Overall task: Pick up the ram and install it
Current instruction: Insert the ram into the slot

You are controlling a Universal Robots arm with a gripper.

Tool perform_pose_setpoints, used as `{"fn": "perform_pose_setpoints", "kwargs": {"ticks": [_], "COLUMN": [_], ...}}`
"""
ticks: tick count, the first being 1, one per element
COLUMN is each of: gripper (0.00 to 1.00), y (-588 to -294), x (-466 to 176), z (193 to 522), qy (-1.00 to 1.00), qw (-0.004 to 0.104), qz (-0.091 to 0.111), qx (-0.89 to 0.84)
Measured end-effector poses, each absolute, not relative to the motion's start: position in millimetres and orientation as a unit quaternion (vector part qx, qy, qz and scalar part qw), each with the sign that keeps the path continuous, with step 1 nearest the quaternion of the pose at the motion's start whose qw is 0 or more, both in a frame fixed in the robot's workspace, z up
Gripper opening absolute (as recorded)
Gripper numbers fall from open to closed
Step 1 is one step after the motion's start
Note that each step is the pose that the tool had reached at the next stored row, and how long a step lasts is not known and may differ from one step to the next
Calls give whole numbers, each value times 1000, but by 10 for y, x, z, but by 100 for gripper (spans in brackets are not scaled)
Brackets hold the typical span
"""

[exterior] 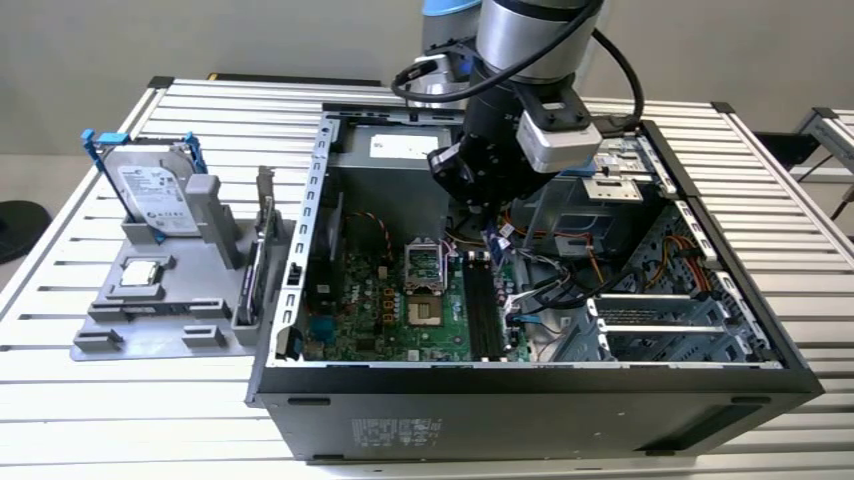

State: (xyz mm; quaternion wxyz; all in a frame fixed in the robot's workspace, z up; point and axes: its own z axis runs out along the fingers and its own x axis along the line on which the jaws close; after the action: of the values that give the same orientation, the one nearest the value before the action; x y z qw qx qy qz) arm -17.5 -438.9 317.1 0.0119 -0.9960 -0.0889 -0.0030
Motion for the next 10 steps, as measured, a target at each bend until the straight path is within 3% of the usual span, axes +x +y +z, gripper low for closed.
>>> {"fn": "perform_pose_setpoints", "kwargs": {"ticks": [10], "gripper": [0], "y": [-4389], "x": [-175], "z": [3122], "qy": [-89], "qw": [12], "qz": [-3], "qx": [-996]}}
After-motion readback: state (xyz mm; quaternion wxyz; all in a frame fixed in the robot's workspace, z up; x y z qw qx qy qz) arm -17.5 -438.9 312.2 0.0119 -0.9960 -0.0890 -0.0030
